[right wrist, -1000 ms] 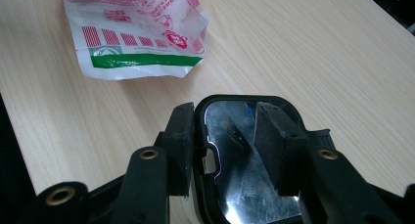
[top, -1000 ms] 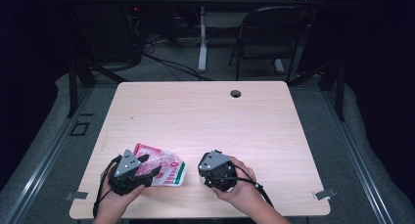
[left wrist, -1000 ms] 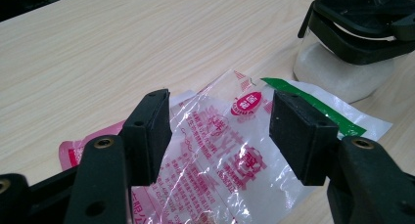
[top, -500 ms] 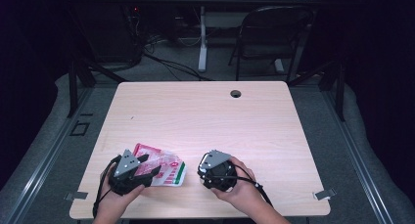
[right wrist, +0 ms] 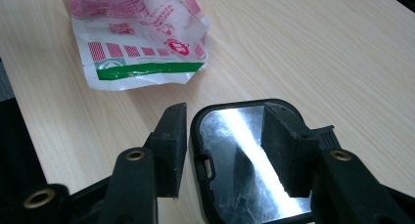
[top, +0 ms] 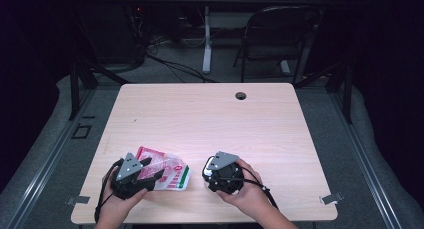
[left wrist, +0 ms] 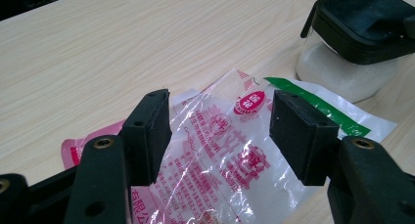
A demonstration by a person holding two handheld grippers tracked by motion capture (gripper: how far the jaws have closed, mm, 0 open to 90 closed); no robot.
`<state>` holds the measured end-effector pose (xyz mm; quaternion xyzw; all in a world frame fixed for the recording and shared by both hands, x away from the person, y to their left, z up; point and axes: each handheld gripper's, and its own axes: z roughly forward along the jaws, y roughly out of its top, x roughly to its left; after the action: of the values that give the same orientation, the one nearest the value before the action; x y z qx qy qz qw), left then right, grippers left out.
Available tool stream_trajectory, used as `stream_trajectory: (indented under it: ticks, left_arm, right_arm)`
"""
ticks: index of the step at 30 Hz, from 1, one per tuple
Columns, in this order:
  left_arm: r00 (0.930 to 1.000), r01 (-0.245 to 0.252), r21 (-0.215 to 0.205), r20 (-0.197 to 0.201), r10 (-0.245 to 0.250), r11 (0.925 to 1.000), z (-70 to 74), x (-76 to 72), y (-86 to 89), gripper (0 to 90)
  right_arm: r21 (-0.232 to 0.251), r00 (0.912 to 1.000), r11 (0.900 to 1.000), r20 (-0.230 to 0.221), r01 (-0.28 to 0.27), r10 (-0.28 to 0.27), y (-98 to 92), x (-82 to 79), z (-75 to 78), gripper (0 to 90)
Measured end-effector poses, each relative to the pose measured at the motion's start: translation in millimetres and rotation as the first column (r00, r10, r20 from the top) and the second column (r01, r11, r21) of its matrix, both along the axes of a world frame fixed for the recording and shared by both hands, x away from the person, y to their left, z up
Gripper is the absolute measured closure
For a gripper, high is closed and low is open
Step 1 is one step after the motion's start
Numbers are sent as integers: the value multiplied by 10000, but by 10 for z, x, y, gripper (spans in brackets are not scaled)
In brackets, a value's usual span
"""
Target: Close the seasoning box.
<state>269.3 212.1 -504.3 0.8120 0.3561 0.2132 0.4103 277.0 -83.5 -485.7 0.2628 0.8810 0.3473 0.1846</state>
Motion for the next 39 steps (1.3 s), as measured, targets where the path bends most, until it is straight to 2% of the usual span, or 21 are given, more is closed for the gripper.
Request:
stream_trajectory:
  ticks: [11, 20, 28, 34, 37, 38, 39]
  left_arm:
    - [9999, -105, -83, 0, 105, 9999, 8, 8, 37, 404]
    - [9997, -221, -190, 41, 222, 9996, 20, 11, 70, 404]
    - [9996, -289, -225, 31, 289, 9993, 24, 16, 92, 404]
    - [9992, -395, -287, 27, 396, 9988, 15, 26, 119, 404]
    - [9991, -428, -307, 6, 429, 9986, 12, 29, 128, 404]
    - [9990, -454, -299, 9, 455, 9985, 8, 33, 137, 404]
    - [9988, -484, -313, 2, 484, 9983, 5, 34, 140, 404]
  right_arm:
    - [409, 9997, 9988, -59, 257, -255, -117, 25, 63, 509]
    - [963, 9959, 9914, -227, 891, -873, -352, 47, 128, 498]
    - [1478, 9864, 9755, -456, 1631, -1580, -602, 70, 112, 479]
    - [1802, 9741, 9578, -737, 2238, -2137, -777, 74, 64, 472]
    - [1866, 9708, 9532, -777, 2380, -2271, -825, 73, 41, 470]
    - [1938, 9662, 9471, -840, 2559, -2438, -873, 72, 6, 469]
    - [1944, 9647, 9455, -859, 2612, -2488, -888, 72, -8, 469]
